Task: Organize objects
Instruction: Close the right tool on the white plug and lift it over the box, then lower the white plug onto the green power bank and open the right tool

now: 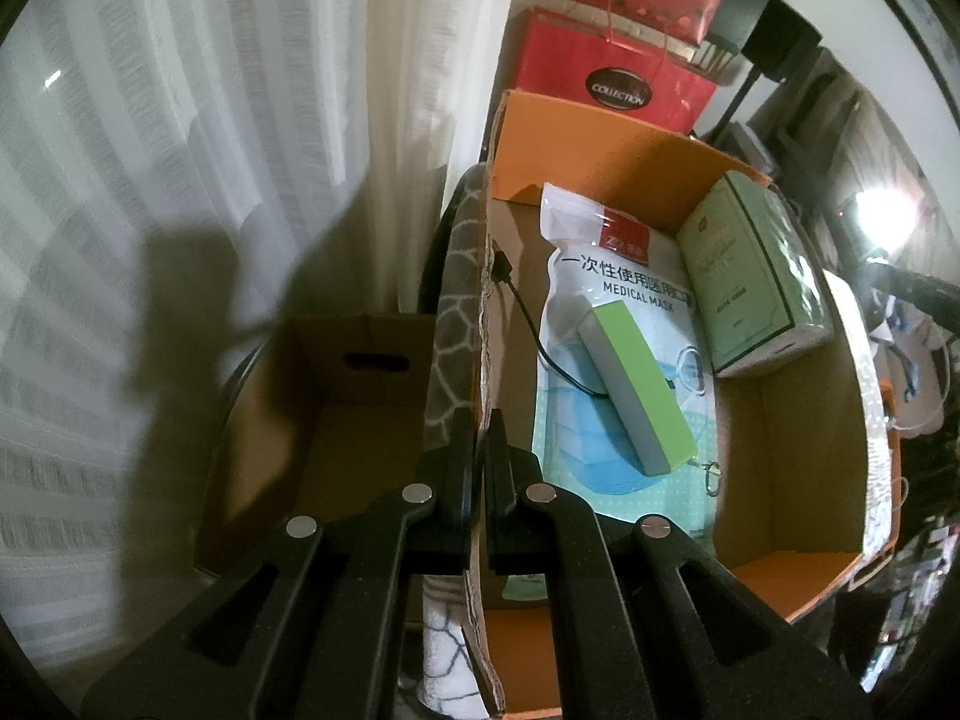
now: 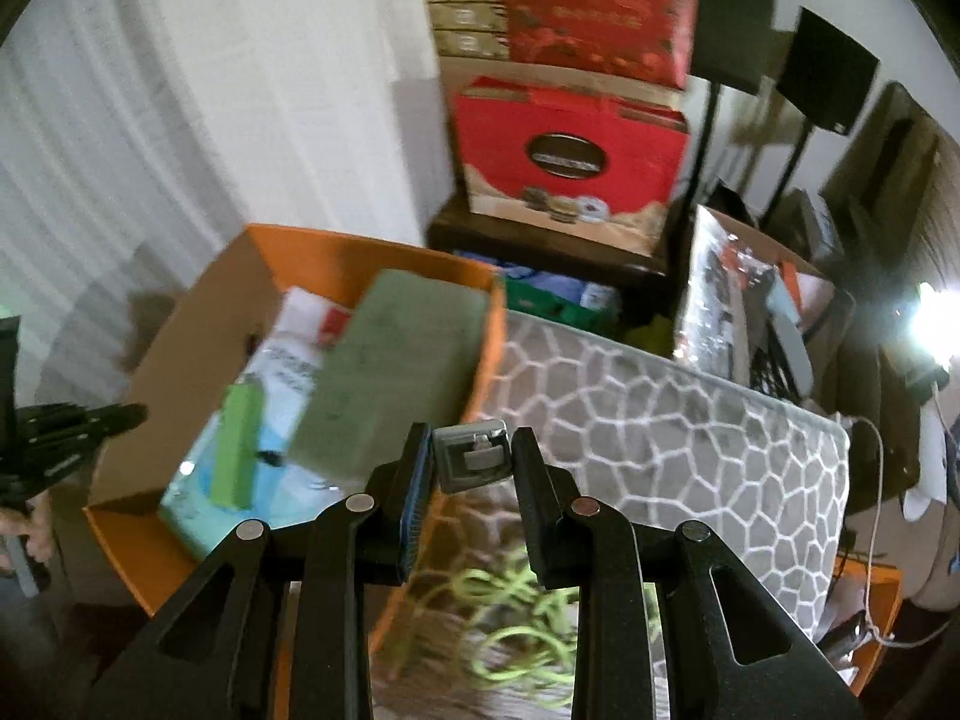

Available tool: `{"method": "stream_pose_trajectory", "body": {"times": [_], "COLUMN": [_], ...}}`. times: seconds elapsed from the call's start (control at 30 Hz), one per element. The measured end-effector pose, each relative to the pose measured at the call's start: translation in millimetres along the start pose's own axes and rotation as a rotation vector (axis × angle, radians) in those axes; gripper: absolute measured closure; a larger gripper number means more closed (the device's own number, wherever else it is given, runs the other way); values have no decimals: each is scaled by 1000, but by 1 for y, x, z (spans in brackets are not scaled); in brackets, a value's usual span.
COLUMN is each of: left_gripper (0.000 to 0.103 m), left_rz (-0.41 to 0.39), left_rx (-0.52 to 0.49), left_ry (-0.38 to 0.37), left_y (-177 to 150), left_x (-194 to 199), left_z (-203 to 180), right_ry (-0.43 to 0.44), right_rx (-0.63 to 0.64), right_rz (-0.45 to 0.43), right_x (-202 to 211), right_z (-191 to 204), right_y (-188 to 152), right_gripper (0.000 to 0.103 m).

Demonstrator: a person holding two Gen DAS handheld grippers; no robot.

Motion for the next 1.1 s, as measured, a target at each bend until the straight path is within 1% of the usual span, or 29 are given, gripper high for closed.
{"method": "stream_pose_trajectory", "body": {"times": [0.43, 0.53, 0.73, 0.97, 1.1], "left_gripper": [101, 101, 101, 101, 100], "left_rz": [4, 3, 4, 3, 2], "left_rx": [-6, -5, -2, 3, 6], "left_ry": [1, 0, -3, -9, -14], "left_y": [-1, -1, 0, 1, 1], "left_x": [0, 0, 0, 0, 0], "left_z": [1, 1, 0, 1, 2], "right_ry": [74, 86, 98, 90, 89], "right_rx": [95, 125, 160, 183, 182], "right_rz": [28, 40, 80, 139, 161], "right_x": [-23, -32, -55, -90, -104], "right_z": [78, 98, 127, 152, 157], "right_y": [11, 14, 13, 8, 6], "right_gripper": [76, 76, 76, 76, 76]}}
Point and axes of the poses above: each gripper's, at about its wrist camera, not at the fingertips, and x roughly against the way its jaws point, z to its left, y to its top, the point moved 4 cm from there along -x, roughly the way its jaws point, and after that the axes turned 1 degree about y, right-handed, at the moved point
